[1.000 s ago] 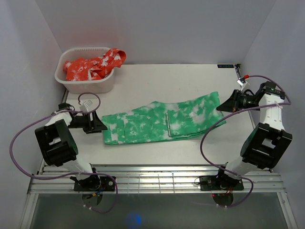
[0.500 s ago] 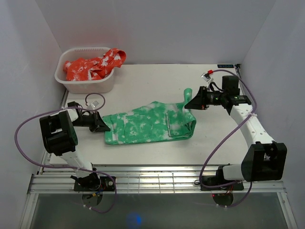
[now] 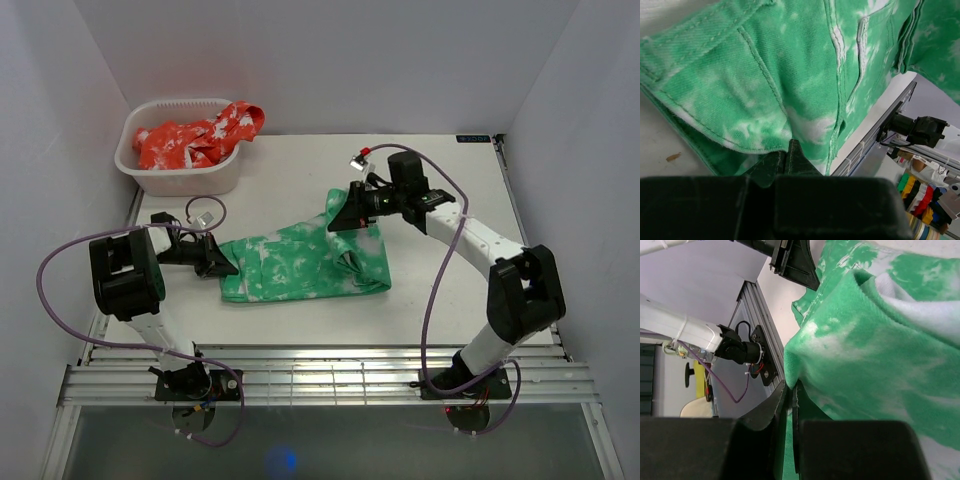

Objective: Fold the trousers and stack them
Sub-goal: Fold the trousers

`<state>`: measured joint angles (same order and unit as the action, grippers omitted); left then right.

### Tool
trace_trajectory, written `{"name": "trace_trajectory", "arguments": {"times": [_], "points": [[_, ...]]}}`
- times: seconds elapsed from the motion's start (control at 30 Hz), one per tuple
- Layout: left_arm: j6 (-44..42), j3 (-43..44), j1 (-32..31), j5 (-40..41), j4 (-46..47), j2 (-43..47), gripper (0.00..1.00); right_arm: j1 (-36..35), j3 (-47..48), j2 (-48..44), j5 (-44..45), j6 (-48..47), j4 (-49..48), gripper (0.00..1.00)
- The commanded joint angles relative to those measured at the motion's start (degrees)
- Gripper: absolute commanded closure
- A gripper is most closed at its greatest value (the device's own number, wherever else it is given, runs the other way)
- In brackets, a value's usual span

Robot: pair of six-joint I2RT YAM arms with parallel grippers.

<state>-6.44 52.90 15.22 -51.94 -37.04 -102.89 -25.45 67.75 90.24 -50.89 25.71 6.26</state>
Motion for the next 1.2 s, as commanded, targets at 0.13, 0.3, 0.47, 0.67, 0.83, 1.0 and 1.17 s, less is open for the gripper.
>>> {"name": "trace_trajectory", "arguments": {"times": [0.13, 0.3, 0.47, 0.67, 0.83, 1.0, 1.17], "points": [[2.2, -0.8, -0.7, -3.0, 2.1, -0.4, 1.00, -9.2, 12.0, 8.0, 2.8, 0.6, -2.4, 0.92], [3.4, -1.1, -0.8, -3.3, 3.3, -0.5, 1.00, -14.4, 15.8, 13.8, 3.8, 0.8, -2.1, 0.92], [3.6, -1.4, -0.8, -4.7, 3.4, -1.5, 1.00, -17.6, 18.8, 17.5, 6.3, 3.0, -3.0, 0.92], [3.5, -1.6, -1.2, -5.3, 3.5, -1.8, 1.00, -18.3, 20.7, 21.1, 7.3, 5.9, -5.6, 0.92], [4.1, -1.9, -1.4, -5.9, 4.0, -2.0, 1.00, -20.4, 24.1, 24.5, 7.9, 6.5, -5.6, 0.92], [4.2, -2.1, -1.4, -6.3, 4.3, -2.2, 1.00, -22.3, 26.3, 27.3, 8.4, 8.7, -9.1, 0.92], [4.3, -2.3, -1.6, -6.5, 4.3, -2.2, 1.00, -23.4, 27.6, 29.7, 8.6, 9.0, -9.2, 0.92]]}}
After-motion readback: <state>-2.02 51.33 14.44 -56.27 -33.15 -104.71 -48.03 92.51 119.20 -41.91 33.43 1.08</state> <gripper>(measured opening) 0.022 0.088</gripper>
